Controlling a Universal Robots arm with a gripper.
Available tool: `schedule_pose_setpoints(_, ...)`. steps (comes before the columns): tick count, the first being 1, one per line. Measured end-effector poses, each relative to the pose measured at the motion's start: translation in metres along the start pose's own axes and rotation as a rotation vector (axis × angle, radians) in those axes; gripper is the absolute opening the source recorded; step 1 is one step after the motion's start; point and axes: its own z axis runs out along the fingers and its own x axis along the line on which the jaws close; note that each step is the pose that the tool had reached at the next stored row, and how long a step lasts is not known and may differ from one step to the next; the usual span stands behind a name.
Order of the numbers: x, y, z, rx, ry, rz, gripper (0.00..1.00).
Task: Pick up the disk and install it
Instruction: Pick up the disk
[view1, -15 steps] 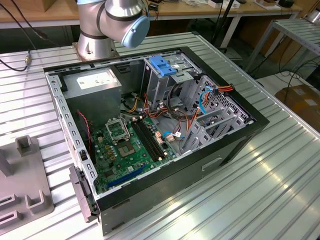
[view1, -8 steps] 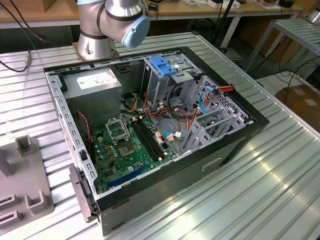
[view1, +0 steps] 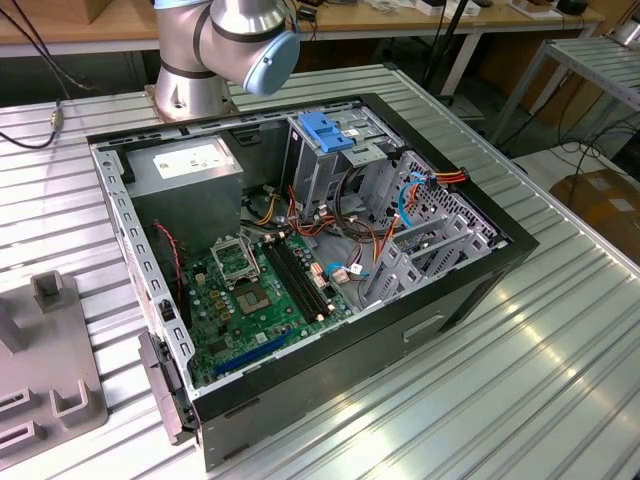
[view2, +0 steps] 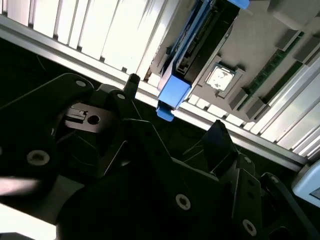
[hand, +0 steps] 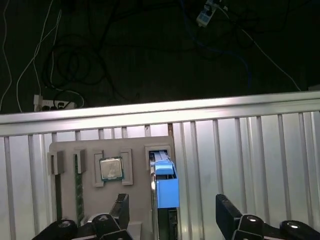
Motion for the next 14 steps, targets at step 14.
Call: schedule_pose_setpoints(14, 0.0012, -0.0003, 0.0301, -0.0004, 0.0004, -0.015, 0.78)
